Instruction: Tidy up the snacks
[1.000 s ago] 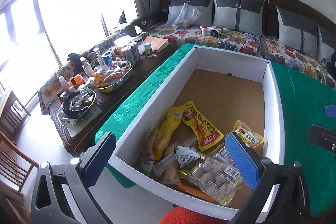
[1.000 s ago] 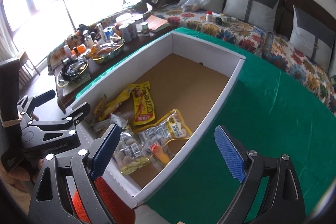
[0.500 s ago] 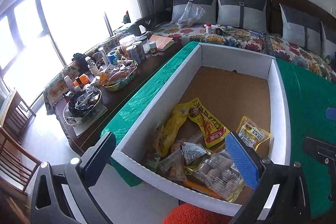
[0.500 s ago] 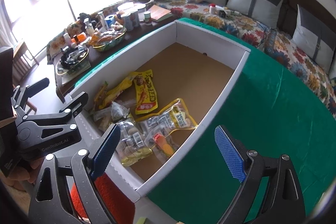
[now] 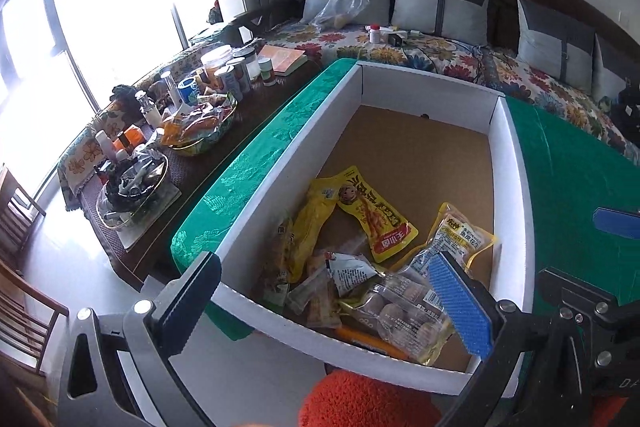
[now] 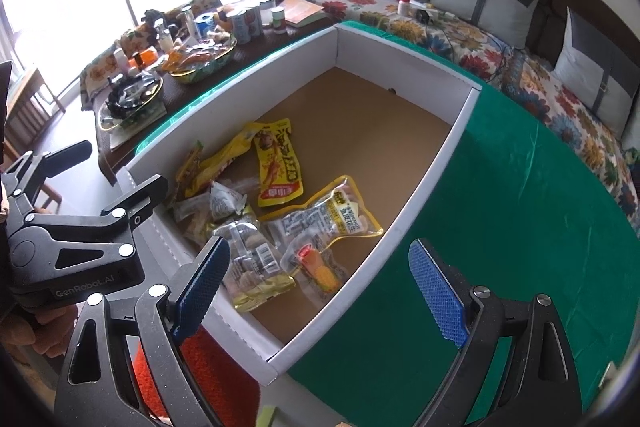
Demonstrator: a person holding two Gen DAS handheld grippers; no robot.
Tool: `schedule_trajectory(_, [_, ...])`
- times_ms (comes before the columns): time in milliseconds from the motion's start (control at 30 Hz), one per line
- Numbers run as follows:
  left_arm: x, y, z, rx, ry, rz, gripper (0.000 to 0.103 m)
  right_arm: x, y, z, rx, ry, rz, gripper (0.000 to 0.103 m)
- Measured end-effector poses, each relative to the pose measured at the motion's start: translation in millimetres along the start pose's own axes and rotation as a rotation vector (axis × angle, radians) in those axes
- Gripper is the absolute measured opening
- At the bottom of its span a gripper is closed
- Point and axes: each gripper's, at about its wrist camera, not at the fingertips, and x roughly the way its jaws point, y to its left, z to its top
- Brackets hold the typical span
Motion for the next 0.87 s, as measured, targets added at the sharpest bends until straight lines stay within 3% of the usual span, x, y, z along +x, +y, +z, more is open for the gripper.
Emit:
schedule_trajectory(567, [0.0,8.5,-0.2,0.006,0.018,0.019,0.103,-0.2,20.4,2.3,-0.056,0.002,-0.003,0.093])
schedule_trajectory(867, [2.4,8.1,-3.2,-0.011,0.037,-0.021,0.103,3.3,16.6,1.4,-0.049,0.009,-0.004,0.093])
